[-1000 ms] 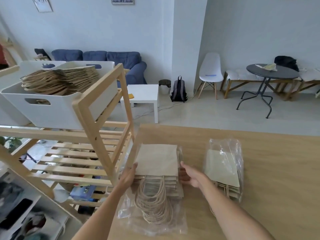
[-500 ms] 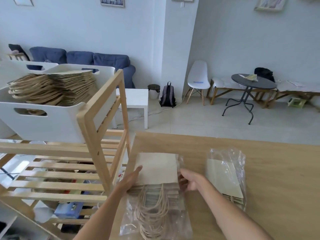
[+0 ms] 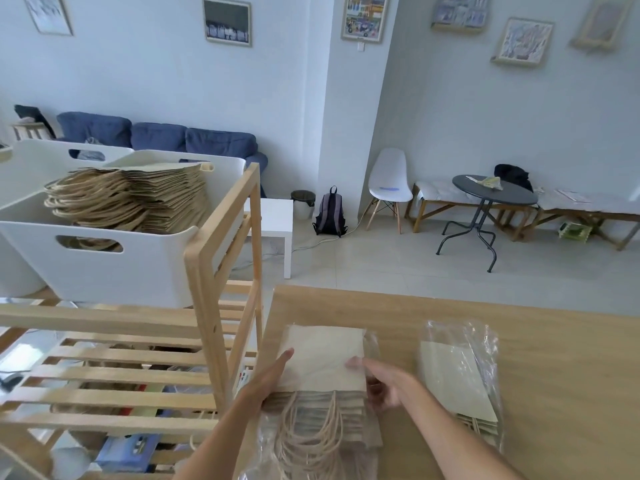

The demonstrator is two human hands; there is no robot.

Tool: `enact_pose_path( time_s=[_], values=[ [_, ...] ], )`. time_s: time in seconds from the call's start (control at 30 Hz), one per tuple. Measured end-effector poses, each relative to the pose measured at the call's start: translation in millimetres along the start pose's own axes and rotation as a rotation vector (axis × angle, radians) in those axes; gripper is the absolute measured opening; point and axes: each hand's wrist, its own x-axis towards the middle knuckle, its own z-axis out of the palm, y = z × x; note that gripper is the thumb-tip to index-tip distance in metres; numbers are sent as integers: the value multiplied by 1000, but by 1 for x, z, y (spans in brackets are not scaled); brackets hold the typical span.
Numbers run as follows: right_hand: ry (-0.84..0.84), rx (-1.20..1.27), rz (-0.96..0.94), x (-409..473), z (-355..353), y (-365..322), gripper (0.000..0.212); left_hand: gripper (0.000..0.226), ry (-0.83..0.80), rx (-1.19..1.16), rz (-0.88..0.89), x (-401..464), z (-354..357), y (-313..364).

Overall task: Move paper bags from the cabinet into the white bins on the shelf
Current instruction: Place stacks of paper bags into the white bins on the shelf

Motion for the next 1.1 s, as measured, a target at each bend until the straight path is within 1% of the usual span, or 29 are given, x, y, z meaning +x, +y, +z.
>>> enact_pose_path(
  time_s=[0.03,0.1,0.13,0.2,0.23,0.27,0.3,0.33,0.37,0.4,0.43,0.53,0.57,0.63,0.7,0.77,0.83,0.87,0.93,0.97,1.03,1.07,1.1],
  values=[
    [-1,-14,-25,-2,2,-1,59,84,5,-19,7,1,0,-1],
    [2,-45,-63,8,2,-3,86,88,-2,-38,0,3,0,0],
    [-5,-60,-99,9,3,-3,99,86,6,-60,4,1,-1,0],
    [5,-33,-174,12,5,-5,107,77,7,-106,8,-3,1,2],
    [5,-31,-168,11,6,-6,110,74,7,-124,16,-4,1,1],
    [11,-24,-158,4,8,-7,106,73,-2,-136,19,-5,2,0],
    [-16,-33,-144,0,9,-7,92,72,-16,-157,18,-4,1,-1],
    [-71,19,-144,1,10,-5,74,71,-30,-172,9,-1,0,-3],
    [-103,47,-135,2,11,-3,74,71,-30,-190,12,-1,-2,-5],
    [-99,64,-123,4,13,-1,83,72,-24,-202,9,0,-4,-7],
    [-97,87,-116,10,14,2,87,74,-37,-226,4,1,-6,-9],
    [-98,157,-152,19,19,13,69,86,-82,-301,-71,8,-11,-21],
    [-81,153,-155,20,21,16,65,85,-121,-351,-97,7,-13,-22],
    [-91,191,-176,24,24,23,54,75,-193,-406,-86,6,-16,-22],
    [-99,226,-173,26,24,24,48,73,-217,-407,-93,13,-18,-18],
    [-125,224,-172,27,20,21,54,69,-222,-426,-96,14,-18,-11],
    [-142,182,-198,22,14,16,61,70,-174,-427,-92,14,-19,-2],
    [-149,170,-203,23,8,13,54,69,-148,-424,-88,19,-20,0],
    [-139,186,-203,24,-3,12,33,56,-145,-448,-104,26,-21,1],
    [-115,169,-210,22,-9,14,35,47,-152,-459,-125,27,-22,4],
    [-142,148,-203,26,-21,19,63,33,-128,-451,-138,30,-27,10],
    [-161,143,-196,26,-26,24,71,26,-109,-456,-153,33,-28,10],
    [-137,108,-191,21,-29,26,68,22,-94,-457,-150,35,-30,12]
  ],
)
